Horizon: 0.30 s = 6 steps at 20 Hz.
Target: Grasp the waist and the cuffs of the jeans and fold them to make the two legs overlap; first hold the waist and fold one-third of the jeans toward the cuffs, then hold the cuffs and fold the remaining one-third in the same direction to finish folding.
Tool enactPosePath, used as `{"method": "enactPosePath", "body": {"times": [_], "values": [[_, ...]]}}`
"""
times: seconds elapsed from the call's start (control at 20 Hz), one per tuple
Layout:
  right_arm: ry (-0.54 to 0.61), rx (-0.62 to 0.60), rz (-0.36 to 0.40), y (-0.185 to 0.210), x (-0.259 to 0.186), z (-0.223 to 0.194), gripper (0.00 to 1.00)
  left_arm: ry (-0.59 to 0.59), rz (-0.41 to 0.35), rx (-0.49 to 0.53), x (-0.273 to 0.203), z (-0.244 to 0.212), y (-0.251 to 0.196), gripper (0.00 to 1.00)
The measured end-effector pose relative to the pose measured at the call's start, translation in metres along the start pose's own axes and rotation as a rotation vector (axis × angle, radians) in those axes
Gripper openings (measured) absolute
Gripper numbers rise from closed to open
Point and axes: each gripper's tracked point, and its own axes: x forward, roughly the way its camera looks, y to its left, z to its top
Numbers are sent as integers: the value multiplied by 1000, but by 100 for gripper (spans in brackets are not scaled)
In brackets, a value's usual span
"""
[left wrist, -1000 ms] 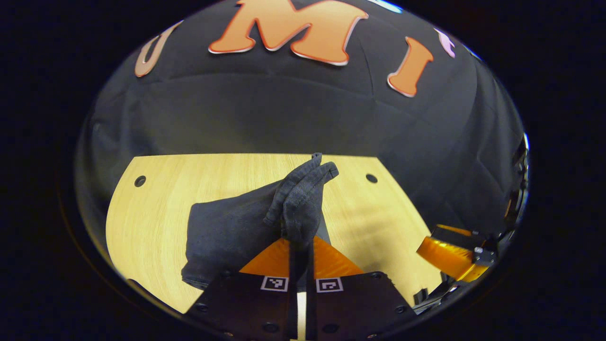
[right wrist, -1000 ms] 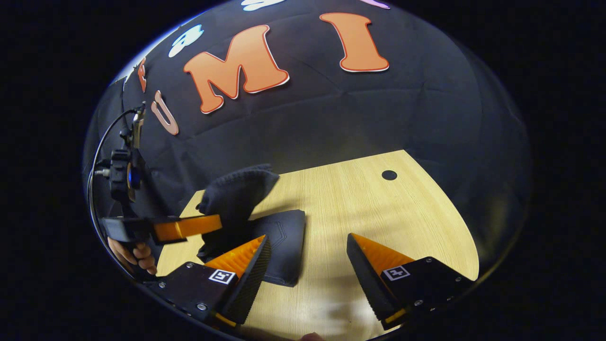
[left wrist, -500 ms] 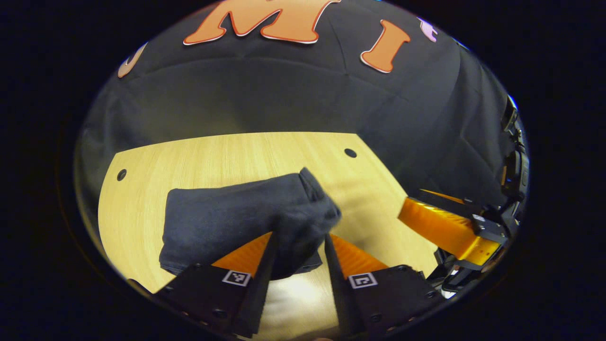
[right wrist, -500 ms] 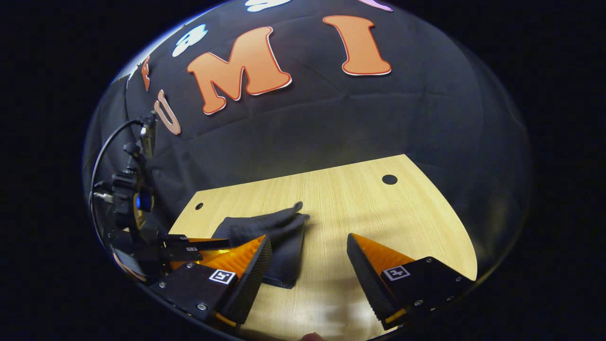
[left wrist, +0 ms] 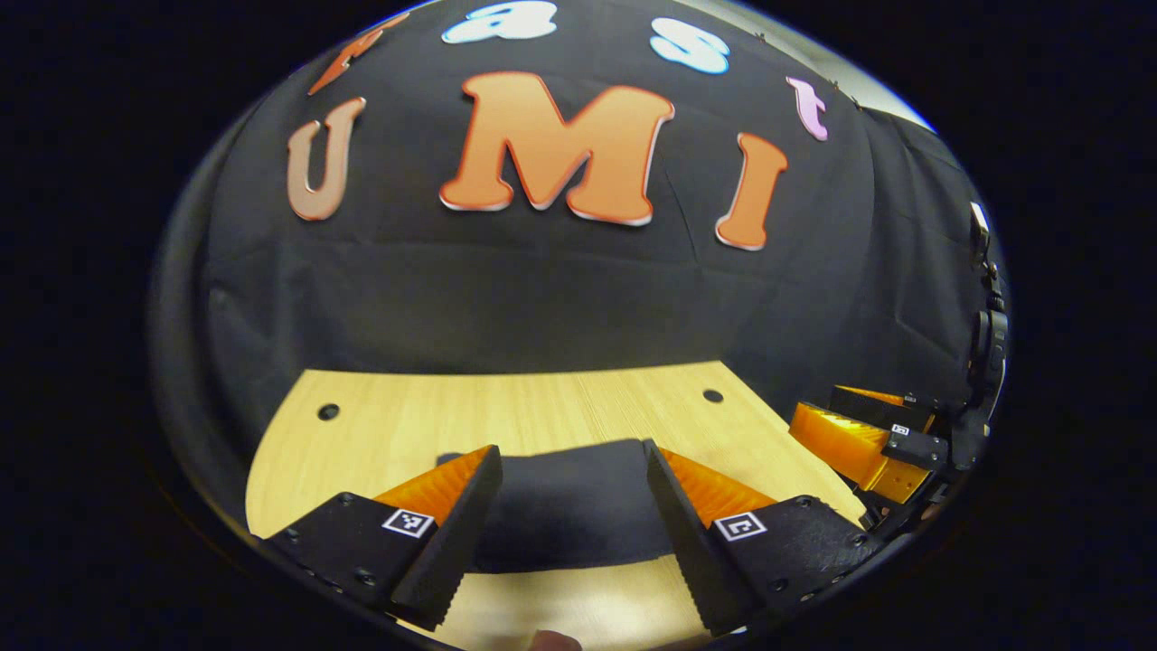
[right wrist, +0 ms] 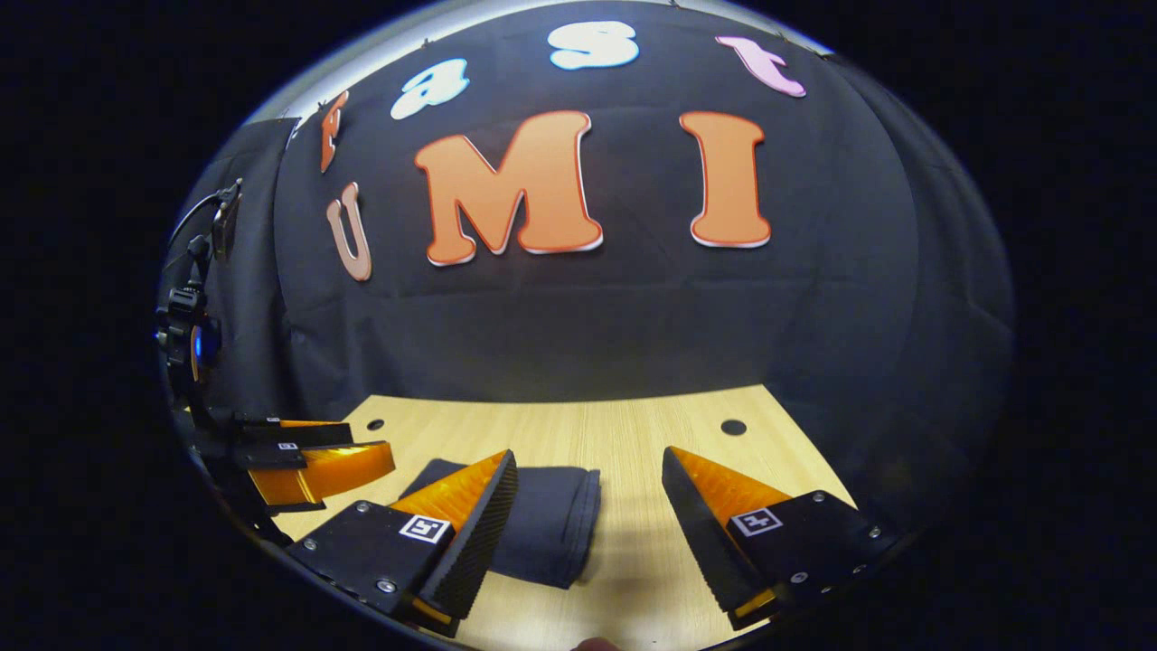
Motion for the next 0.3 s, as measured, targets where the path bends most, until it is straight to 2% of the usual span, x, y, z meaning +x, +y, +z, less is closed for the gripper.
{"method": "enactPosePath", "body": {"times": [0.3], "values": [[-196,-43,39,40,-23,39,96,-252,113,12,-28,23,24,96]]}}
